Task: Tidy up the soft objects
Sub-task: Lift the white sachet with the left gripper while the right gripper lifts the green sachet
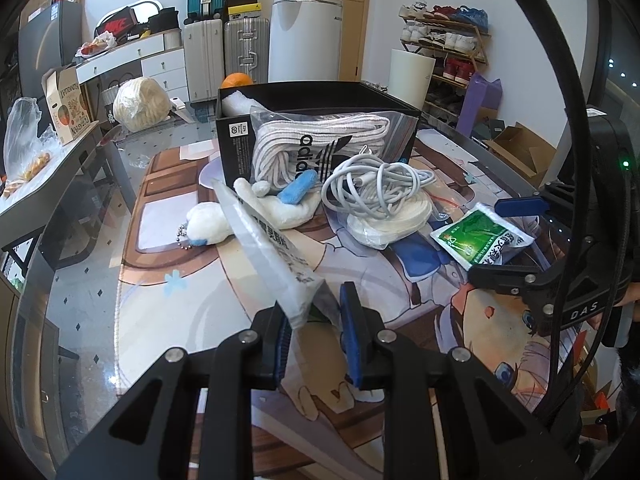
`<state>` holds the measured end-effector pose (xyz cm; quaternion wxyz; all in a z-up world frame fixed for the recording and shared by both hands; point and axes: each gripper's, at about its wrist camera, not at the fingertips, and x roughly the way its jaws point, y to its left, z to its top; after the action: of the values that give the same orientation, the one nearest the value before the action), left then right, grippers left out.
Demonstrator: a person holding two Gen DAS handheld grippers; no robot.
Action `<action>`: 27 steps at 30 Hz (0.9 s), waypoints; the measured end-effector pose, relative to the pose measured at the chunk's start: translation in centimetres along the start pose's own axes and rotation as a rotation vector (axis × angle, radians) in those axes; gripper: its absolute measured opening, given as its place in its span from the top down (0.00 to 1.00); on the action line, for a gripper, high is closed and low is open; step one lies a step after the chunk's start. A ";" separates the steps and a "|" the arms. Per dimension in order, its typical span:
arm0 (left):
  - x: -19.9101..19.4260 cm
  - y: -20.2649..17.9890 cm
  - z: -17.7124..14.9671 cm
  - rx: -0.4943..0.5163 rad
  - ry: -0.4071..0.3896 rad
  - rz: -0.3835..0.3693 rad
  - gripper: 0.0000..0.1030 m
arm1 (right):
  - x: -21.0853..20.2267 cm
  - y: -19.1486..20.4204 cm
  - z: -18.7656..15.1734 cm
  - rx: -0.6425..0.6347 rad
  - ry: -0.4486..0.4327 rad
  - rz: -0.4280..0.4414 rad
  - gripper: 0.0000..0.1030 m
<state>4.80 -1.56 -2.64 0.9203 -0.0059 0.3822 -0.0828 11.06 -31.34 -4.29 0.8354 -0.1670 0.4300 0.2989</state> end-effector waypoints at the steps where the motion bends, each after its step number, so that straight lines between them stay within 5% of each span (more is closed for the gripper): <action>1: 0.0 0.0 0.0 0.000 -0.001 0.000 0.80 | 0.0 0.1 0.0 0.001 -0.005 0.016 0.20; 7: -0.3 0.2 -0.1 -0.003 -0.017 0.002 0.81 | -0.7 0.6 0.1 -0.025 -0.038 0.034 0.63; 21: -0.9 0.2 -0.1 -0.002 -0.055 -0.003 0.84 | -1.9 0.9 -0.2 -0.067 -0.087 0.060 0.86; 27: -1.2 0.5 0.0 -0.011 -0.068 -0.006 0.84 | -2.6 1.2 0.0 -0.078 -0.116 0.066 0.86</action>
<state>4.05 -0.91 -1.87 0.9326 -0.0150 0.3510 -0.0833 9.16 -31.37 -2.18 0.8415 -0.1675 0.3740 0.3521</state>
